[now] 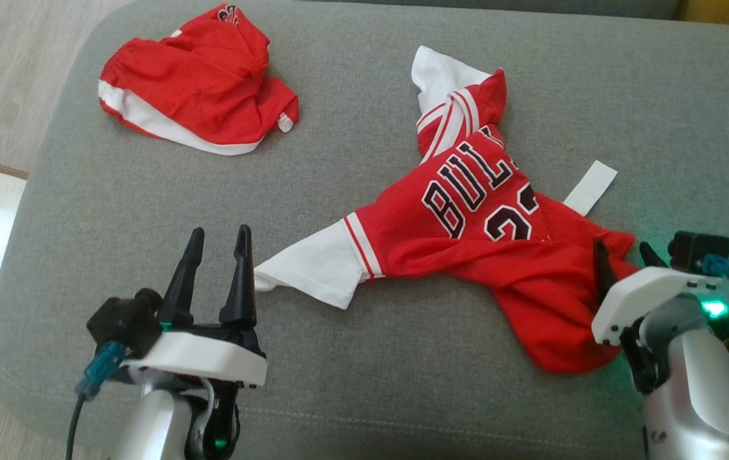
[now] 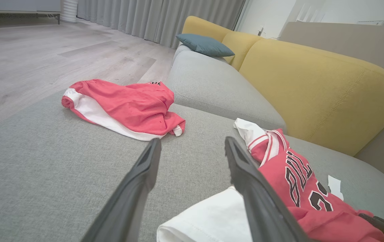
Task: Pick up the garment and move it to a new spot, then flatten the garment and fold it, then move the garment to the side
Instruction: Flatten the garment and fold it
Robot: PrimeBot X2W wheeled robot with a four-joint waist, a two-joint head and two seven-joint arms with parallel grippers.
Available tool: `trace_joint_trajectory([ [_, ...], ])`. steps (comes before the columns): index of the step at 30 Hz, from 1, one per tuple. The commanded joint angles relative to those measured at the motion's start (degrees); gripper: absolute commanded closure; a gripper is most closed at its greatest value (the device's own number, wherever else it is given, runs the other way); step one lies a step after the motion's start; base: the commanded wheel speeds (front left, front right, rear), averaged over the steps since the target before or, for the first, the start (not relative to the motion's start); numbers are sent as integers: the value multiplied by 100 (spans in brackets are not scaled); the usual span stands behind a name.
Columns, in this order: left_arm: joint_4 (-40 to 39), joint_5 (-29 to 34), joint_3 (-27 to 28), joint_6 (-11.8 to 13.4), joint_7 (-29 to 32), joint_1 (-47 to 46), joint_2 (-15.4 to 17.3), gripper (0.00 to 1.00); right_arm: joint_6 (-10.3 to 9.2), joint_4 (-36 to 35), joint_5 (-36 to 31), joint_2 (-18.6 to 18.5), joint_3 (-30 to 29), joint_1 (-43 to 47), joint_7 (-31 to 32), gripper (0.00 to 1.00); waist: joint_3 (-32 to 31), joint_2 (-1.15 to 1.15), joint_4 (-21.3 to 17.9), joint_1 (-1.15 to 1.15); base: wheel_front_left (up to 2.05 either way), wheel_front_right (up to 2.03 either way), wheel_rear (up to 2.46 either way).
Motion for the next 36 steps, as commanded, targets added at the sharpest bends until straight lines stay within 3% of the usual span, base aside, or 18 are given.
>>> trace_joint_trajectory([
  [1, -201, -14, 146, -13, -30, -237, 16, 0, 43, -166, 43, 19, 157, -254, -7, 0, 12, 0, 3, 0, 0, 0, 0],
  [5, -213, -15, 140, -7, -30, -259, 16, 0, 43, -31, 84, 19, 133, -352, 53, 0, 71, 0, 17, 0, 0, 0, 0],
  [6, -215, -21, 139, -5, -30, -265, 16, 0, 43, 12, 98, 19, 139, -376, 93, 67, 83, 0, 22, 0, 0, 0, 0],
  [7, -214, -26, 138, -3, -30, -271, 16, 0, 43, 43, 91, 19, 159, -394, 122, 100, 90, 0, 28, 0, 0, 0, 0],
  [15, -170, -68, 139, 5, -30, -279, 16, 0, 43, -220, -367, -23, -192, -898, 122, 100, -8, 0, 63, 0, 0, 0, 0],
  [23, -191, -109, 47, 29, -30, -275, 16, 0, 43, -442, -901, -638, -246, -1825, 21, 100, -127, 0, 211, 0, 0, 0, 0],
  [31, -217, -166, -34, 50, -30, -285, 16, 0, 43, 296, -1297, -916, -280, -1992, 36, 100, -130, 0, 398, 0, 0, 0, 0],
  [32, -222, -171, -38, 52, -30, -286, 16, 0, 43, 376, -1364, -925, -337, -1974, -13, 77, -125, 0, 413, 0, 0, 0, 0],
  [33, -224, -173, -41, 54, -30, -286, 16, 0, 43, 438, -1429, -916, -398, -1957, -74, 1, -123, 0, 424, 0, 0, 0, 0],
  [36, -220, -168, -22, 62, -30, -267, 16, 0, 43, 569, -1579, -790, -562, -1914, -269, 0, -151, 0, 419, 0, 0, 0, 0],
])
